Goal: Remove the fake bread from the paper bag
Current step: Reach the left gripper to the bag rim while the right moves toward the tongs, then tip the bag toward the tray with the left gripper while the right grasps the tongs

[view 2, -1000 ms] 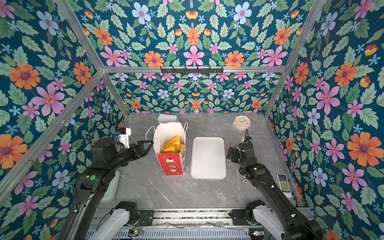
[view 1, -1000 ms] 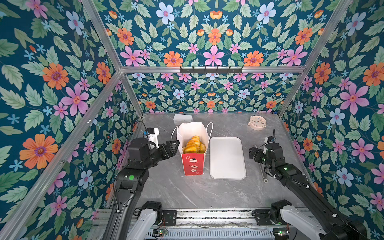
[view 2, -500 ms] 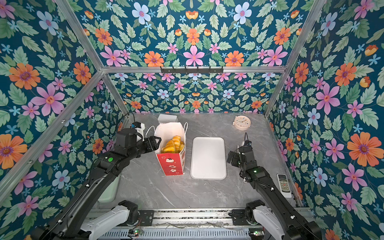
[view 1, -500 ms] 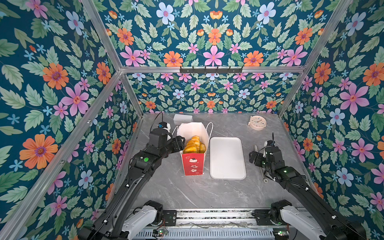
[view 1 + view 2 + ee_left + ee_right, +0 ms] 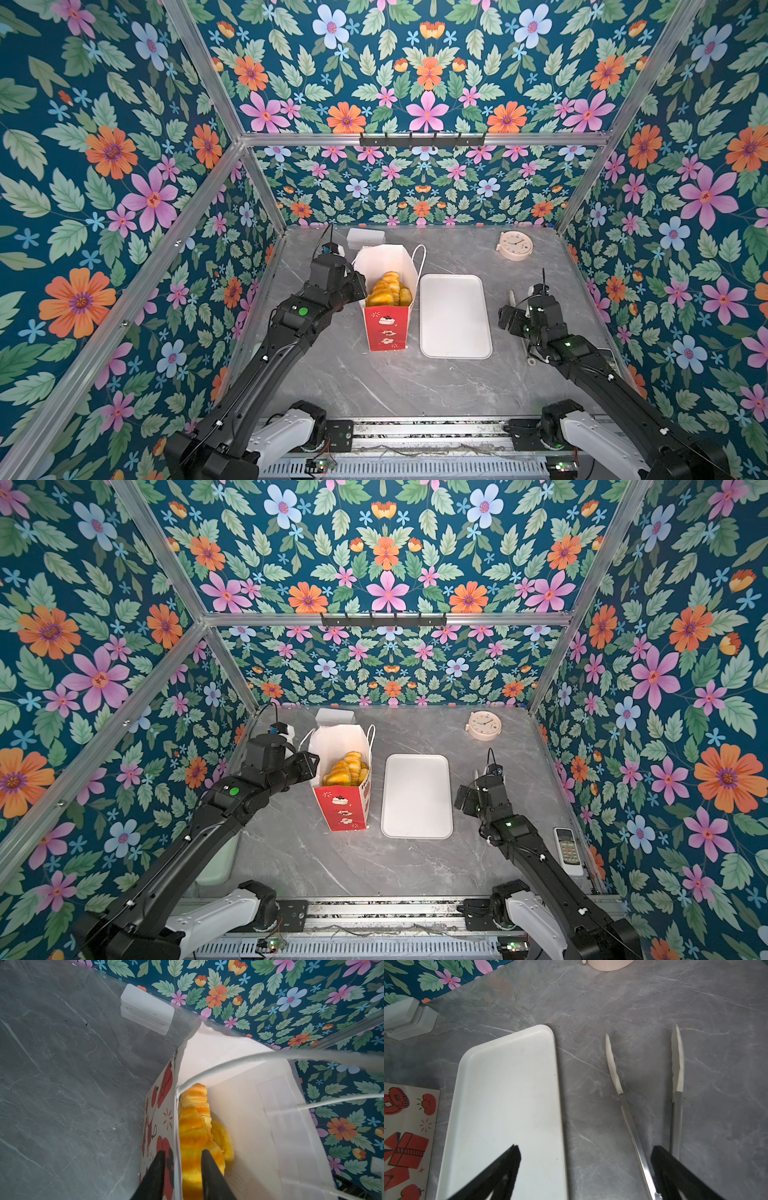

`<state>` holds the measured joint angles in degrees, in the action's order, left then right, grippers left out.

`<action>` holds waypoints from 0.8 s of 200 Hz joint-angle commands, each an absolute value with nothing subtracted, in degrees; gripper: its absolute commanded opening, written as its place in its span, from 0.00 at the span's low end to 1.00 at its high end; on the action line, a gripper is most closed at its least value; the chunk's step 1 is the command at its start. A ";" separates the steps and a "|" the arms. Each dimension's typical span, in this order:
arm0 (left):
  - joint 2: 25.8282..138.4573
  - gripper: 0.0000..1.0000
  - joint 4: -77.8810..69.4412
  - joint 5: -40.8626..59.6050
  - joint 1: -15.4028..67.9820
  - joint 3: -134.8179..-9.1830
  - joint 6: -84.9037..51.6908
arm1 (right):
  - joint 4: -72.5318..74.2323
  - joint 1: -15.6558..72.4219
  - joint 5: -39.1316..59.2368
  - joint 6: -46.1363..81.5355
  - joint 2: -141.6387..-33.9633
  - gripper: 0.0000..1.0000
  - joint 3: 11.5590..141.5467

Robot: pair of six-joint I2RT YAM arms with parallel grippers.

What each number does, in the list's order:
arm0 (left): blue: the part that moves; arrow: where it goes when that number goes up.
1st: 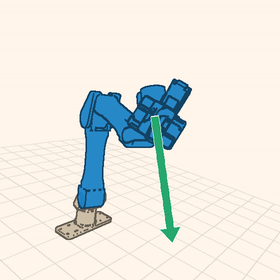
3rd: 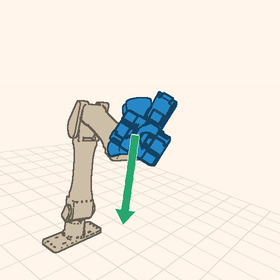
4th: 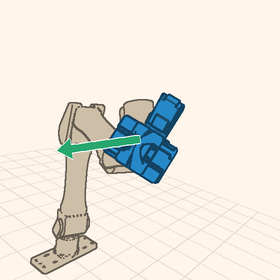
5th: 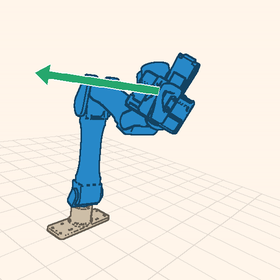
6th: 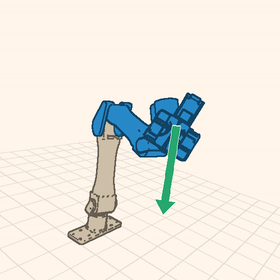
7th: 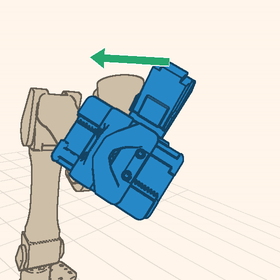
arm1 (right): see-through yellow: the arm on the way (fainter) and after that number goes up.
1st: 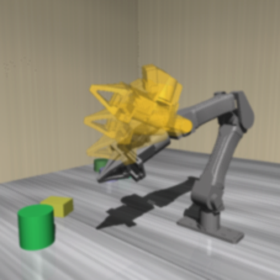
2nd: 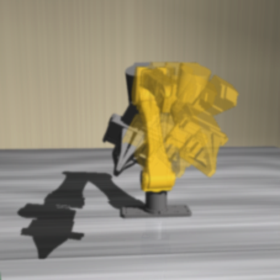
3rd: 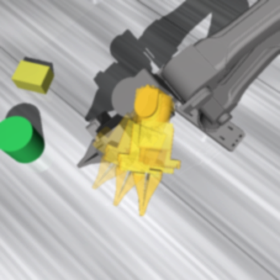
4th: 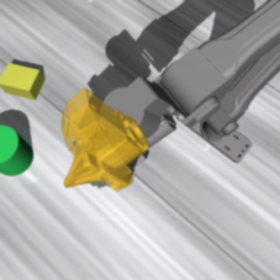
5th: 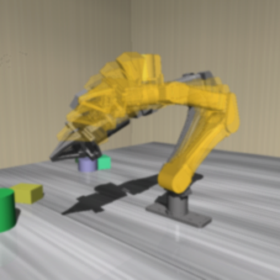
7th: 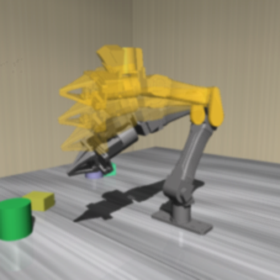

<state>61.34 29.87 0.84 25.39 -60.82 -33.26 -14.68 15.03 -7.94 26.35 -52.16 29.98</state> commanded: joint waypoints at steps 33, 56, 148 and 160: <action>62.49 0.07 27.58 -0.55 25.49 -60.80 -33.81 | -15.16 15.03 -8.61 26.02 -52.12 0.99 30.54; 62.79 0.00 28.18 -1.78 25.49 -62.47 -31.81 | -17.43 15.03 -8.01 26.01 -51.20 0.99 31.82; 67.21 0.00 25.17 -1.37 26.66 -69.46 -21.04 | -38.34 11.35 -8.96 26.29 -52.06 0.99 41.08; 67.71 0.00 22.31 -0.80 27.44 -67.49 -21.42 | -39.30 8.22 -5.80 26.84 -53.87 0.99 40.64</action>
